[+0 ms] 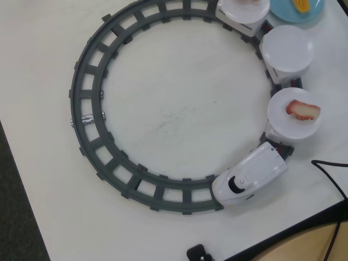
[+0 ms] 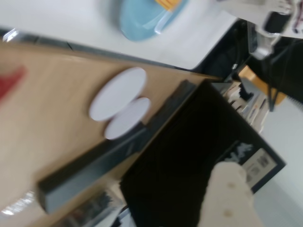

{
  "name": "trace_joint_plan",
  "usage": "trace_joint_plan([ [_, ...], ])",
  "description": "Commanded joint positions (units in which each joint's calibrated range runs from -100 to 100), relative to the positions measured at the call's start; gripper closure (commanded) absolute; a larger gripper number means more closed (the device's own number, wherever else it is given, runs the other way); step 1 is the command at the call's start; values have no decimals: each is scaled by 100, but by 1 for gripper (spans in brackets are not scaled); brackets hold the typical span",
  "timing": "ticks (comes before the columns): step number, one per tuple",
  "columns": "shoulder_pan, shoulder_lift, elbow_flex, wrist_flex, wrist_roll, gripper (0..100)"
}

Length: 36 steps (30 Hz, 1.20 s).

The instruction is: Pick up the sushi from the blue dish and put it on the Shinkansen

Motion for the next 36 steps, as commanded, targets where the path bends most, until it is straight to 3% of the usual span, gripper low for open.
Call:
trace_joint_plan([
  [1,-110,2089,-1270,-142,308,75],
  [10,101,5997,-3289,-715,979,75],
  [21,-40,9120,-5228,-1195,1598,75],
  [28,-189,10273,-5300,-2068,1876,75],
  [36,-128,10540,-5282,-2247,2175,75],
])
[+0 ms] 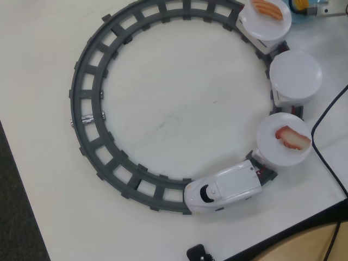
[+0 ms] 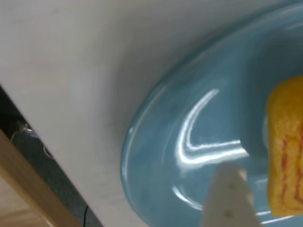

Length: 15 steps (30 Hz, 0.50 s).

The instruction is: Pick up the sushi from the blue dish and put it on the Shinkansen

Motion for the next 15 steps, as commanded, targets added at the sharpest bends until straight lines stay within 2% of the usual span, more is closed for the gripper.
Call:
trace_joint_plan([
  [1,53,-20,-293,-163,109,75],
  [7,-26,-12,-33,-403,115,76],
  [15,-35,-12,506,-660,204,95],
])
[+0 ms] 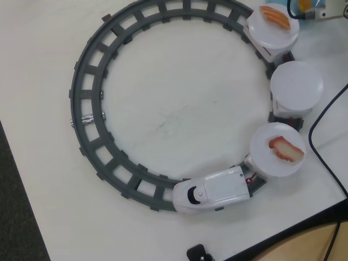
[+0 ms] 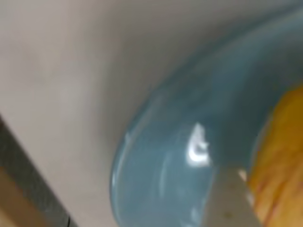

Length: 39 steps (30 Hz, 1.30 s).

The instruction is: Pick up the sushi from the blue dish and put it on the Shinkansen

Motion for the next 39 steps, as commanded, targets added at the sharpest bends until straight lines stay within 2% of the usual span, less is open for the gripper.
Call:
trace_joint_plan([
  [1,-19,-62,37,-56,21,97],
  [6,43,-288,-124,201,21,98],
  [12,-63,-1465,-771,1622,21,98],
  [17,-635,-3068,-726,2546,21,98],
  [21,-1603,-4254,-663,3641,21,98],
  [31,-4086,-6476,2470,3633,-42,98],
  [34,-4394,-6927,3314,3427,-47,98],
  [39,-4587,-7553,4741,2486,-47,98],
])
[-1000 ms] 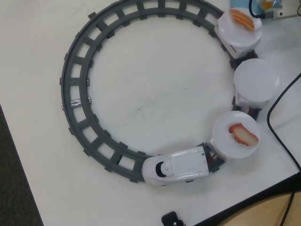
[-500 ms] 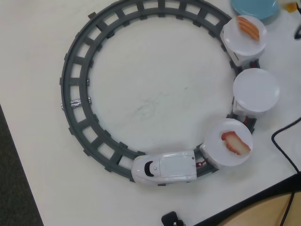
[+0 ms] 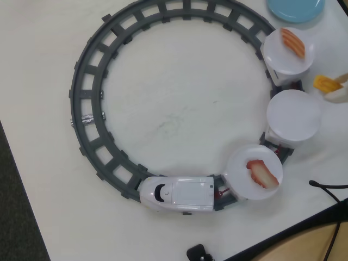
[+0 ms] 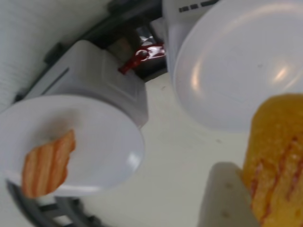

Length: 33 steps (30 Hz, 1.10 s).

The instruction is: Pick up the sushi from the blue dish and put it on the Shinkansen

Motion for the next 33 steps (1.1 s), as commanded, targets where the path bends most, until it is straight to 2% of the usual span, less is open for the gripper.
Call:
trace_joint_plan([
  [1,-119,-512,886,-633,-16,98],
  [4,-383,-754,1667,-1206,-32,98],
  [7,-735,-829,2125,-1737,-283,98],
  [14,-1254,-495,2125,-2328,-556,98],
  [24,-1422,824,2125,-3209,-645,98],
  [27,-1439,1200,2089,-3346,-824,97],
  [29,-1571,1334,2062,-3320,-897,93],
  [33,-1703,1300,2062,-3243,-902,74],
])
